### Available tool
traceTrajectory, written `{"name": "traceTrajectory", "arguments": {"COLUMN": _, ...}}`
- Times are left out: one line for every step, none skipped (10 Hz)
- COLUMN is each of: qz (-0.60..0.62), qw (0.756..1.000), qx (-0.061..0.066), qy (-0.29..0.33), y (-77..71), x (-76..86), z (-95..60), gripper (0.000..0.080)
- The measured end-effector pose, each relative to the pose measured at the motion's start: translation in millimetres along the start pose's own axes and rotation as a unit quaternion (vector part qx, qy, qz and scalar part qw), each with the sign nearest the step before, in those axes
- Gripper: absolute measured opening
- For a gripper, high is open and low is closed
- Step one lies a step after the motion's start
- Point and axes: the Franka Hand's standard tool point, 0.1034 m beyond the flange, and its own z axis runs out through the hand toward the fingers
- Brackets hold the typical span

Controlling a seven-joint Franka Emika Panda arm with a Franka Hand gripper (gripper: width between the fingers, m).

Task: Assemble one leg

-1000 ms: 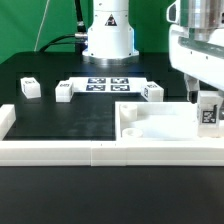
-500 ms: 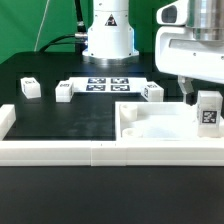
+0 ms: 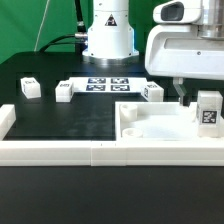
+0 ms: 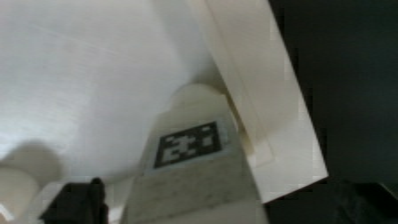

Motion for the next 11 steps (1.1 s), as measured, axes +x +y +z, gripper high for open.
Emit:
{"name": "traceTrajectory", "arguments": {"qz": -0.027, "qw": 1.0, "qx": -0.001, "qy": 0.0, "y": 1.1, "x": 0.6, "z": 0.0, "gripper": 0.0649}}
{"name": "traceTrajectory", "arguments": {"qz": -0.048, "qw": 0.999, "qx": -0.003, "qy": 0.001, "y": 1.8, "x": 0.9, "z": 0.0, "gripper": 0.0649}}
{"name": "traceTrajectory", "arguments": {"qz": -0.041, "qw": 0.999, "qx": -0.003, "qy": 0.001, "y": 1.7, "x": 0.8, "z": 0.0, "gripper": 0.0649}}
{"name": "traceTrajectory", "arguments": {"qz": -0.041, "qw": 0.999, "qx": -0.003, "qy": 0.001, "y": 1.9, "x": 0.9, "z": 0.0, "gripper": 0.0547}}
{"name": "traceTrajectory", "arguments": {"qz": -0.041, "qw": 0.999, "qx": -0.003, "qy": 0.001, "y": 1.9, "x": 0.9, "z": 0.0, "gripper": 0.041}}
{"name": "traceTrajectory", "arguments": {"qz": -0.041, "qw": 0.999, "qx": -0.003, "qy": 0.001, "y": 1.9, "x": 0.9, "z": 0.0, "gripper": 0.041}}
{"name": "traceTrajectory", "arguments": {"qz": -0.041, "qw": 0.999, "qx": -0.003, "qy": 0.001, "y": 1.9, "x": 0.9, "z": 0.0, "gripper": 0.0289}}
{"name": "traceTrajectory", "arguments": {"qz": -0.04, "qw": 0.999, "qx": -0.003, "qy": 0.001, "y": 1.8, "x": 0.9, "z": 0.0, "gripper": 0.0289}}
{"name": "traceTrajectory", "arguments": {"qz": -0.026, "qw": 1.0, "qx": -0.003, "qy": 0.001, "y": 1.8, "x": 0.9, "z": 0.0, "gripper": 0.0289}}
{"name": "traceTrajectory", "arguments": {"qz": -0.02, "qw": 1.0, "qx": -0.003, "qy": 0.001, "y": 2.1, "x": 0.9, "z": 0.2, "gripper": 0.0289}}
{"name": "traceTrajectory", "arguments": {"qz": 0.007, "qw": 1.0, "qx": -0.003, "qy": 0.002, "y": 3.2, "x": 1.4, "z": 0.4, "gripper": 0.0289}}
